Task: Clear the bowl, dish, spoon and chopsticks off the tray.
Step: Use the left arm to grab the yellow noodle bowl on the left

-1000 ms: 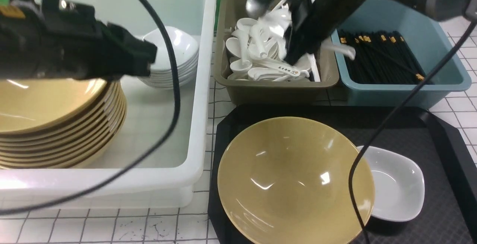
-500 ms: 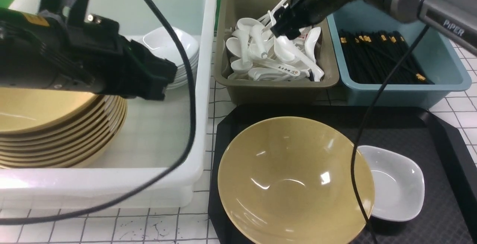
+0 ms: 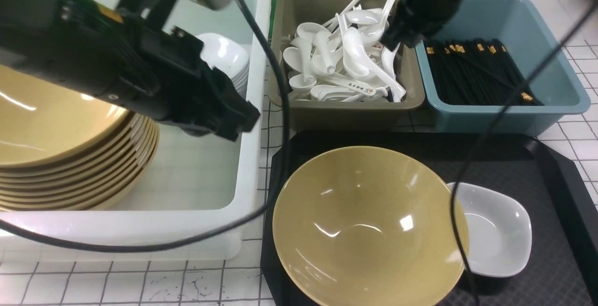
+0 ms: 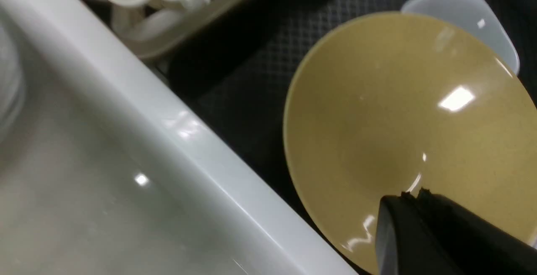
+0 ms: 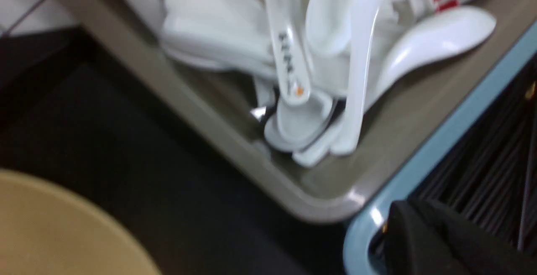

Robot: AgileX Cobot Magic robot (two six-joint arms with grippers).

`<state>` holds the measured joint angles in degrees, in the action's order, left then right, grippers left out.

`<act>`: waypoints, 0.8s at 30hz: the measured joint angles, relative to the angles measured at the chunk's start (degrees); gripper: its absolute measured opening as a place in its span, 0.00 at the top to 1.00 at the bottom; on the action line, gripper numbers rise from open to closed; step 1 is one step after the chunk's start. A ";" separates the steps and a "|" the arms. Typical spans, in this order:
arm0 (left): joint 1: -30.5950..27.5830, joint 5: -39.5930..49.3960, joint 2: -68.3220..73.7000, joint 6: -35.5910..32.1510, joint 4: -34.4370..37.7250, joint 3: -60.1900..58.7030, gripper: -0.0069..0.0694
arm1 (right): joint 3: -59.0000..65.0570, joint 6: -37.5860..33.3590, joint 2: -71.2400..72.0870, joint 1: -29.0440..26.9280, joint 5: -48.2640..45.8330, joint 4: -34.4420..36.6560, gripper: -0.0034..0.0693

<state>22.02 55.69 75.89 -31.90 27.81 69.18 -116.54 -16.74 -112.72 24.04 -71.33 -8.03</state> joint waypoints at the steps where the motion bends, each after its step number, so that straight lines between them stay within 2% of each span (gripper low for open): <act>1: 0.88 0.25 0.23 0.36 -0.61 0.12 0.92 | 2.78 0.06 1.97 0.00 0.00 0.16 0.90; 7: 7.08 0.13 0.48 3.18 -3.37 0.12 0.92 | 14.35 0.27 14.73 0.00 -0.02 5.45 0.90; 11: 10.45 -1.21 2.15 7.55 -4.30 0.23 0.92 | 24.70 0.94 27.25 0.06 4.33 11.08 0.90; 16: 12.84 1.49 5.75 9.22 -5.11 0.23 0.92 | 34.69 2.61 38.38 0.06 7.03 12.46 0.90; 18: 15.67 2.45 8.19 9.78 -5.88 0.39 0.92 | 39.99 2.96 44.37 0.06 7.00 12.65 0.90; 22: 17.86 3.44 10.65 12.38 -7.96 2.07 0.92 | 44.00 2.96 48.69 0.06 6.89 12.70 0.90; 24: 18.76 4.54 13.70 16.77 -11.54 5.72 0.92 | 46.94 2.96 51.65 0.06 6.74 12.70 0.90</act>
<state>40.78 60.23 89.60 -15.14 16.27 74.90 -69.60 -13.78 -61.06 24.10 -64.59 4.67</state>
